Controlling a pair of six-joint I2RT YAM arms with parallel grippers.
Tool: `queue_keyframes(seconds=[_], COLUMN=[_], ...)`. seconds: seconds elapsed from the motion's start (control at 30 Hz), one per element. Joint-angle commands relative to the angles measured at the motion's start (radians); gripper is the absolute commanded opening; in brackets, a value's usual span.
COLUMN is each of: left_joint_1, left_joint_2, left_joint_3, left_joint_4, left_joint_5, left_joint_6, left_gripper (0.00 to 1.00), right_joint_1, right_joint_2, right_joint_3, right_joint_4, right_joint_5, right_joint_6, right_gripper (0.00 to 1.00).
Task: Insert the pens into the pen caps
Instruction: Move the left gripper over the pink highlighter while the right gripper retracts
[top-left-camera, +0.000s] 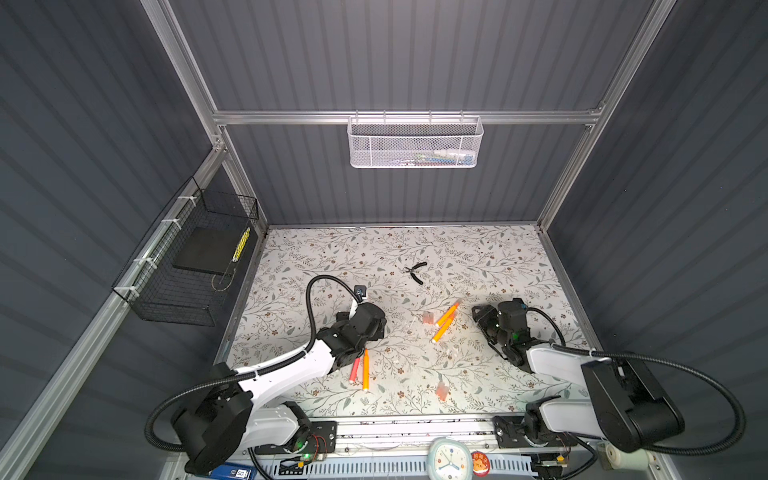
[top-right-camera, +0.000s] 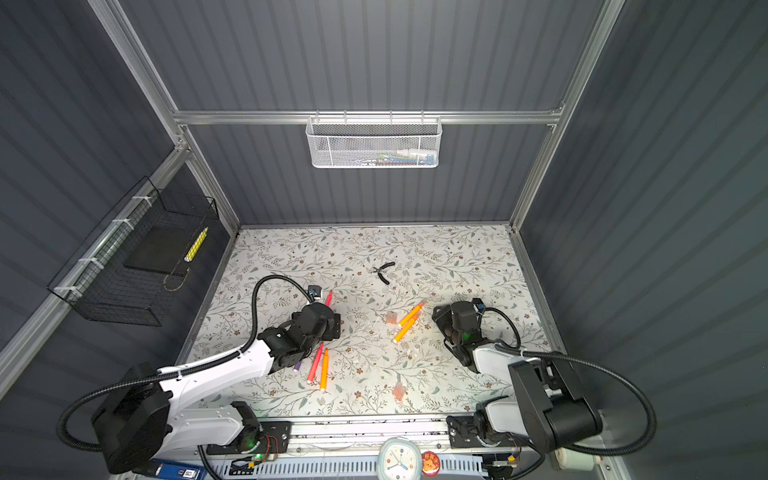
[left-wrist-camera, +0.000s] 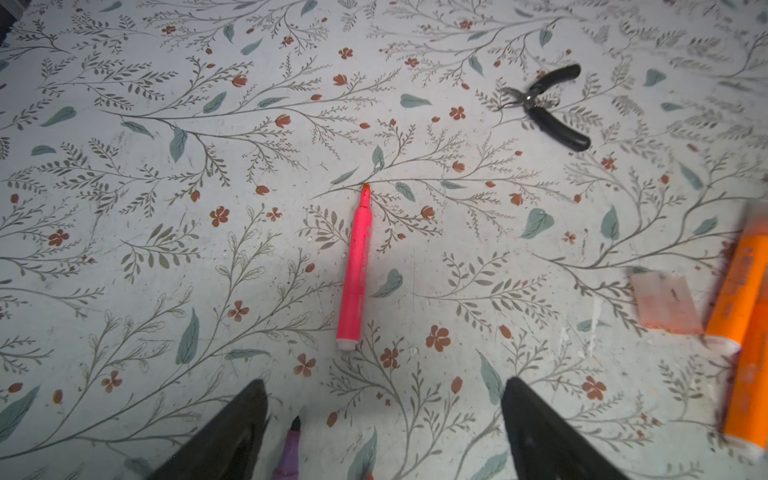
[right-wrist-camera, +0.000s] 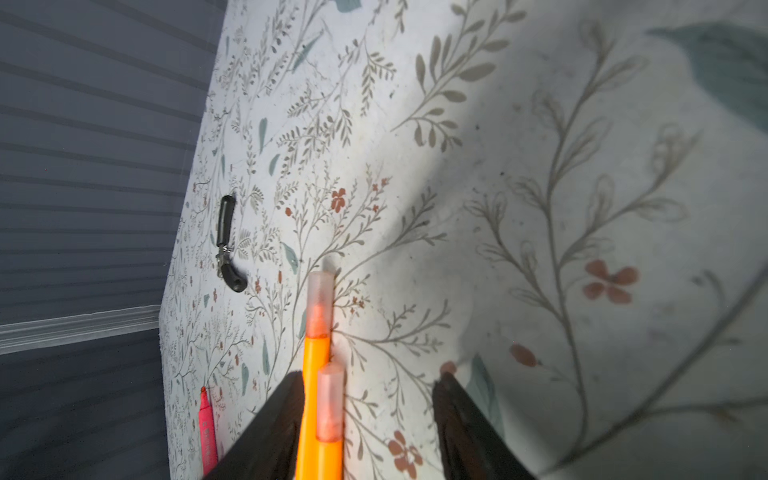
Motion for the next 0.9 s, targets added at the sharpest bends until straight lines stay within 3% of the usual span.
queue_keyframes(seconds=[0.0, 0.2, 0.33, 0.47, 0.53, 0.87], left_joint_1=[0.076, 0.105, 0.111, 0.114, 0.116, 0.132], left_joint_2=[0.099, 0.245, 0.32, 0.368, 0.382, 0.439], left_joint_3=[0.06, 0.133, 0.187, 0.223, 0.232, 0.266], left_joint_4=[-0.036, -0.063, -0.097, -0.119, -0.127, -0.142], left_joint_5=[0.058, 0.082, 0.095, 0.089, 0.086, 0.113], left_joint_6=[-0.02, -0.007, 0.007, 0.011, 0.017, 0.011], left_gripper=[0.78, 0.71, 0.65, 0.59, 0.57, 0.58], right_joint_1=[-0.005, -0.005, -0.009, -0.034, -0.054, -0.065], right_joint_2=[-0.188, -0.503, -0.614, -0.615, -0.588, -0.528], right_joint_3=[-0.003, 0.029, 0.066, 0.06, 0.057, 0.064], right_joint_4=[-0.192, -0.448, -0.565, -0.568, -0.573, -0.543], right_joint_5=[0.07, 0.16, 0.284, 0.39, 0.419, 0.39], right_joint_6=[-0.066, -0.229, -0.385, -0.493, -0.485, -0.486], right_gripper=[0.57, 0.68, 0.79, 0.81, 0.8, 0.76])
